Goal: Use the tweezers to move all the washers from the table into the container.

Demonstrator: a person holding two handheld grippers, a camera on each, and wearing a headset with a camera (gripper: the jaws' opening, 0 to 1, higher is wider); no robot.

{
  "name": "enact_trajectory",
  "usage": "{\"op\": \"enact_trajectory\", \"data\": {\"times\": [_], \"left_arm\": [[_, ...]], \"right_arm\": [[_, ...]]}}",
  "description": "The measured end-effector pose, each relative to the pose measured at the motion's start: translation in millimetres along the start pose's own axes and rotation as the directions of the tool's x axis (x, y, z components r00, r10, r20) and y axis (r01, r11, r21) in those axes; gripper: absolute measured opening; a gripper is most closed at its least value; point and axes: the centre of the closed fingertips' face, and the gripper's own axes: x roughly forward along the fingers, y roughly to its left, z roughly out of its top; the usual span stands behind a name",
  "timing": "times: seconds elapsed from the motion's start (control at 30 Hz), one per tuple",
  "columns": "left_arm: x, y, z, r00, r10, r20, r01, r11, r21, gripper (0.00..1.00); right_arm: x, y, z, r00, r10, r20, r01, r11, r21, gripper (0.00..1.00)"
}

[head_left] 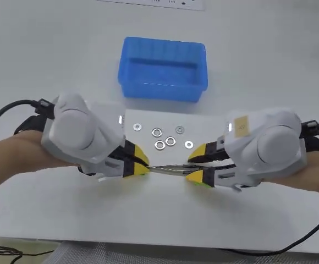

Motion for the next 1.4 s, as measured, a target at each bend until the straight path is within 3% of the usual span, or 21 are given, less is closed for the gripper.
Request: {"op": "enact_trajectory", "data": {"times": [0.2,0.3,0.53,0.77,0.93,1.07,1.2,1.4], "left_arm": [[5.3,-1.2,7.0,0.9996,0.015,0.024,-0.016,0.999,0.033,0.06],[3.3,-0.8,5.3,0.9996,0.014,0.023,-0.015,1.000,0.004,0.06],[2.9,-1.6,2.9,0.9999,0.013,-0.007,-0.013,1.000,0.015,0.06],[-2.2,-3.8,-3.3,0.9984,-0.009,-0.056,0.009,1.000,0.009,0.05],[-10.6,-2.0,-5.0,0.9986,0.003,-0.053,-0.003,1.000,0.005,0.06],[-10.7,-2.4,-8.4,0.9963,0.000,-0.086,0.003,0.999,0.034,0.05],[-17.8,-3.5,-3.8,0.9949,-0.012,-0.100,0.016,0.999,0.045,0.05],[-36.2,-3.4,17.9,0.9983,-0.010,-0.058,0.012,0.999,0.047,0.05]], "right_arm": [[3.0,2.8,2.8,0.9996,0.009,-0.028,-0.011,0.997,-0.070,0.11],[2.9,3.1,2.5,0.9994,0.012,-0.034,-0.014,0.997,-0.074,0.10],[4.6,4.4,3.2,0.9985,0.003,-0.054,-0.008,0.996,-0.091,0.08],[9.0,8.1,9.4,0.9997,-0.010,-0.023,0.008,0.995,-0.100,0.07],[8.3,9.3,17.6,0.9997,-0.020,0.015,0.021,0.996,-0.084,0.07],[9.3,9.6,21.8,0.9997,-0.019,0.017,0.021,0.994,-0.104,0.07],[8.1,10.3,24.7,0.9993,-0.024,0.030,0.027,0.993,-0.114,0.07],[3.3,6.1,30.1,0.9956,-0.055,0.075,0.063,0.992,-0.108,0.07]]}}
